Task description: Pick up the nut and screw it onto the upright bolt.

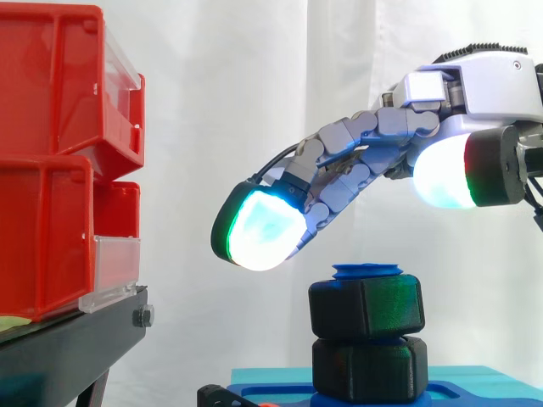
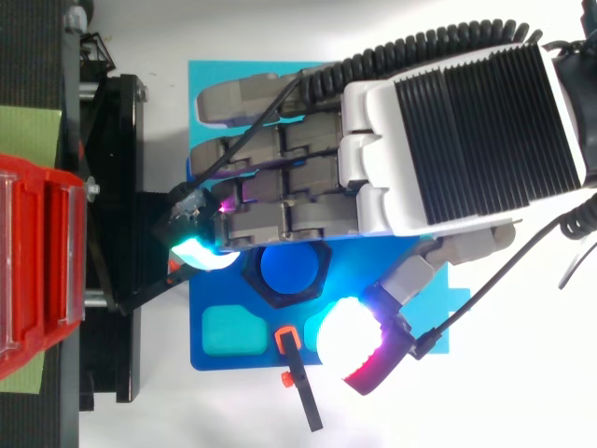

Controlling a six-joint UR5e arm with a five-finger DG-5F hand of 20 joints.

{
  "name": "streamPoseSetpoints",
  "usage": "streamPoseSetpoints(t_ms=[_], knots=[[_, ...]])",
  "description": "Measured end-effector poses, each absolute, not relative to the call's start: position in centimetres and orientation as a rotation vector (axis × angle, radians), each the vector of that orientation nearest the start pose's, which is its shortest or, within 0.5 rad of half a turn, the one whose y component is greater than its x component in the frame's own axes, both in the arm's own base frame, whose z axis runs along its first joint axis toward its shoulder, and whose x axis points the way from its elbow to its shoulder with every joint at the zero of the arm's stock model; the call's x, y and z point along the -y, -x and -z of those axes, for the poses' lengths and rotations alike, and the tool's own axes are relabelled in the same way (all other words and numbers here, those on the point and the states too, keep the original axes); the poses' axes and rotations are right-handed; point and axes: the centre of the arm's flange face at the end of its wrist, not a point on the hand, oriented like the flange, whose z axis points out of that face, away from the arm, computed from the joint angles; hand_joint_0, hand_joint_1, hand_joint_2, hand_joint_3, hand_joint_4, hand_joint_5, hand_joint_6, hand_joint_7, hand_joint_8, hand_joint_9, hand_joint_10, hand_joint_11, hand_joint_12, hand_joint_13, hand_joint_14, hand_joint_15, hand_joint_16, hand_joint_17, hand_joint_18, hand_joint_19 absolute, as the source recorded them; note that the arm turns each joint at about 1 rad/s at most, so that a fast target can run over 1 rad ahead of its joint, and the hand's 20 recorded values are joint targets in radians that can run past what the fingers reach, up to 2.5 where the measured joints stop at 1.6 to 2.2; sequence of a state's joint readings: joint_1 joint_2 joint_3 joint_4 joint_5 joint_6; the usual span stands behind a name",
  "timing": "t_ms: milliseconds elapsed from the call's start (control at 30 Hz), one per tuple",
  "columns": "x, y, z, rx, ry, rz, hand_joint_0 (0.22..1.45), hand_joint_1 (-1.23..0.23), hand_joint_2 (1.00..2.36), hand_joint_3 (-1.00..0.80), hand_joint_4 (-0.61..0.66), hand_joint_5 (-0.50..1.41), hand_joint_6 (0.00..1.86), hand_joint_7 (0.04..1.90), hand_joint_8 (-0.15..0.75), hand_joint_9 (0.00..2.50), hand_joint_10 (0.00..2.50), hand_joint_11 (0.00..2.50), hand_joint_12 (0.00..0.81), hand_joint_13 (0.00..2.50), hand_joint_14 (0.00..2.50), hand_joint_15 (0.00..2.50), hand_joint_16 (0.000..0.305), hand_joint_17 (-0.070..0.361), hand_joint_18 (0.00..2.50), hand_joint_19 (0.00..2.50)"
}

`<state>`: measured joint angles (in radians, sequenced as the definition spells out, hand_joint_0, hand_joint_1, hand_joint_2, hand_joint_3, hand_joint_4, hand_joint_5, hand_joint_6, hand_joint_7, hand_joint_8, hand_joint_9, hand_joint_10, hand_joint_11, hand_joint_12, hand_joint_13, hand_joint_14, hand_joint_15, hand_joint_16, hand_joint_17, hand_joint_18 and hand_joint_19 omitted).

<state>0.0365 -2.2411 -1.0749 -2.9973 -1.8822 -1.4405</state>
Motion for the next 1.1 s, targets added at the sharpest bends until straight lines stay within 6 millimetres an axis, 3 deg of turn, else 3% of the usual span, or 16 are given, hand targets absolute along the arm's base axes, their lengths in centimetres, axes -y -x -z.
streamPoseSetpoints(t_ms=[533,667,933,1100], knots=[[8.2,-74.1,-31.6,-1.626,0.157,-0.376,0.47,-0.23,1.00,-0.50,0.21,-0.06,0.50,0.83,0.197,0.52,0.00,0.00,0.247,0.53,0.00,0.00,0.020,0.046,0.01,0.00],[8.3,-74.0,-31.5,-1.631,0.155,-0.375,0.46,-0.26,1.00,-0.50,0.26,-0.03,0.50,1.03,0.205,0.56,0.00,0.00,0.248,0.55,0.00,0.00,0.020,0.046,0.02,0.00],[8.7,-73.9,-31.4,-1.634,0.153,-0.373,0.46,-0.27,1.00,-0.50,0.22,0.00,0.50,1.34,0.212,0.61,0.00,0.00,0.243,0.58,0.00,0.00,0.022,0.050,0.02,0.00],[9.4,-73.8,-31.4,-1.639,0.148,-0.370,0.47,-0.28,1.00,-0.50,0.16,0.04,0.50,1.55,0.226,0.79,0.00,0.00,0.213,0.72,0.00,0.00,0.017,0.039,0.23,0.00]])
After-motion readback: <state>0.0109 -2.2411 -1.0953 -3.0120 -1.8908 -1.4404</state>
